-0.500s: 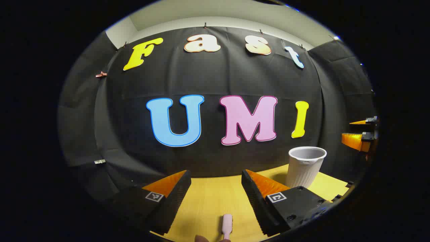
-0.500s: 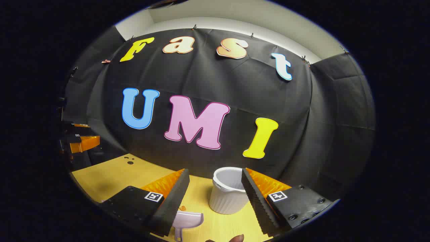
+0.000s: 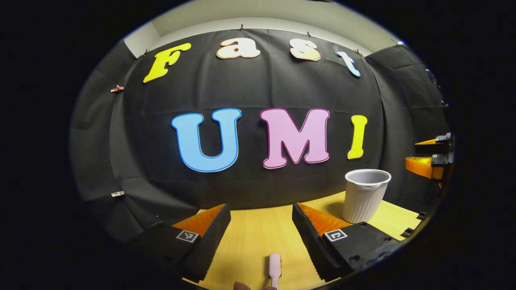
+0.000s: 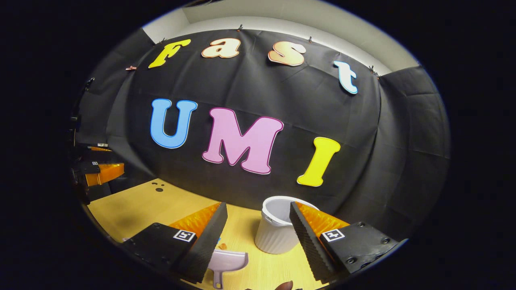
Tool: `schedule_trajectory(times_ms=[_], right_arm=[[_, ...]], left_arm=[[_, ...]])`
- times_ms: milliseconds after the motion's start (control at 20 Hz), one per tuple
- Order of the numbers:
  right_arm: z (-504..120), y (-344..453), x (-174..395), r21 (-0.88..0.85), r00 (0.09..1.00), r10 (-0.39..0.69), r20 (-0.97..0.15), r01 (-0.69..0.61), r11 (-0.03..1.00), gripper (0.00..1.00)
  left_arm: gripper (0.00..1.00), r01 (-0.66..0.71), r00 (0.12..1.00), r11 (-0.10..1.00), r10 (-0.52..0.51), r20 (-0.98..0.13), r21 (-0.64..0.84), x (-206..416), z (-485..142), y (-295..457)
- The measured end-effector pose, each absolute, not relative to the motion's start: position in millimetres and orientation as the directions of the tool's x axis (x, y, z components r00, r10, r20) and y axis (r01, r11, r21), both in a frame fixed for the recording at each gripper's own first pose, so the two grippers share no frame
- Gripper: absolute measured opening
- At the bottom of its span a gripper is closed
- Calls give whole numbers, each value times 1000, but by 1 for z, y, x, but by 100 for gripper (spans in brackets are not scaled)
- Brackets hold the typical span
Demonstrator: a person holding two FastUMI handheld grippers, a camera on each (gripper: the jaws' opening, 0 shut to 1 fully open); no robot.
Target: Pick up the small broom and dustpan from the desktop, sweep the trash into the dustpan with the broom, and then empty the trash into the garbage bin.
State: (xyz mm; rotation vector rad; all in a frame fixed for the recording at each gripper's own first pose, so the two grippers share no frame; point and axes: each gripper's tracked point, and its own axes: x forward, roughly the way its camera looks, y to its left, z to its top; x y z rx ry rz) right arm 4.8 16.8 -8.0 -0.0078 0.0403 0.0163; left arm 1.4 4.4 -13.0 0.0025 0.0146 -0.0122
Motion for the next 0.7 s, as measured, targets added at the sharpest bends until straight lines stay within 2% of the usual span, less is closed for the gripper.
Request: schedule_trajectory(times_ms=[50,100,250,300,450,600,700], right_arm=[[-6,18,5,-8,999,15,-37,-15,1000,98],[-6,18,6,-11,999,13,-35,-13,1000,97],[-16,24,7,-18,997,27,-68,-28,999,97],[-32,30,6,-21,991,49,-123,-52,998,97],[-103,45,-6,-20,903,99,-418,-118,993,94],[-193,65,-35,61,732,156,-663,-155,986,88],[-233,84,-56,161,617,219,-756,-150,976,86]], left_arm=[[100,12,1000,1000,-11,-14,3,3,-12,6],[97,12,1000,1000,-12,-14,4,4,-12,6],[97,15,1000,1000,-15,-23,8,7,-17,6],[97,14,1000,1000,-13,-29,11,7,-18,7],[97,10,999,1000,-9,-44,25,8,-28,10],[97,14,997,999,-12,-72,37,9,-41,11],[97,14,996,999,-10,-89,42,9,-52,13]])
